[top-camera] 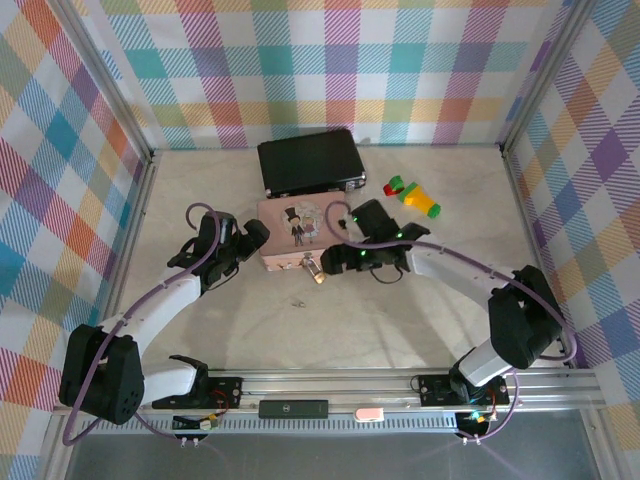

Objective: Unlock the padlock with the key

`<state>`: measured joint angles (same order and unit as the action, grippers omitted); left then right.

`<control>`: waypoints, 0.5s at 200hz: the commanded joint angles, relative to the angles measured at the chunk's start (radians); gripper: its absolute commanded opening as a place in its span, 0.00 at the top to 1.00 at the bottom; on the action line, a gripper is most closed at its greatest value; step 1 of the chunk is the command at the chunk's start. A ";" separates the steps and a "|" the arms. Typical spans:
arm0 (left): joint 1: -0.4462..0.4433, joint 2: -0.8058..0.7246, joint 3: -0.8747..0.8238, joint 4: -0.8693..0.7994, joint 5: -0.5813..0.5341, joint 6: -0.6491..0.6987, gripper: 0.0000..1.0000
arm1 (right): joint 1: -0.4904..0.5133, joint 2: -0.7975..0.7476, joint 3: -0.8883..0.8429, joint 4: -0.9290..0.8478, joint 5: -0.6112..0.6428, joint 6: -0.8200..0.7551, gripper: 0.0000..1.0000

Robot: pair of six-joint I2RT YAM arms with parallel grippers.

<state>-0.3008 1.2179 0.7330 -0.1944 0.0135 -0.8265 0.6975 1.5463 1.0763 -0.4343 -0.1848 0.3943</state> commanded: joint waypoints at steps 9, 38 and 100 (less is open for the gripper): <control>-0.004 -0.016 0.005 -0.063 -0.027 -0.025 0.00 | 0.013 0.112 0.048 0.082 -0.046 0.054 0.15; -0.005 -0.041 0.024 -0.114 -0.052 -0.019 0.00 | 0.014 0.222 0.119 0.109 -0.052 -0.019 0.13; -0.004 -0.110 0.000 -0.144 -0.068 -0.016 0.00 | 0.014 0.334 0.172 0.156 -0.048 0.022 0.13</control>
<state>-0.3008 1.1488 0.7338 -0.2947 -0.0326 -0.8452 0.7136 1.8622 1.2251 -0.3264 -0.2176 0.3908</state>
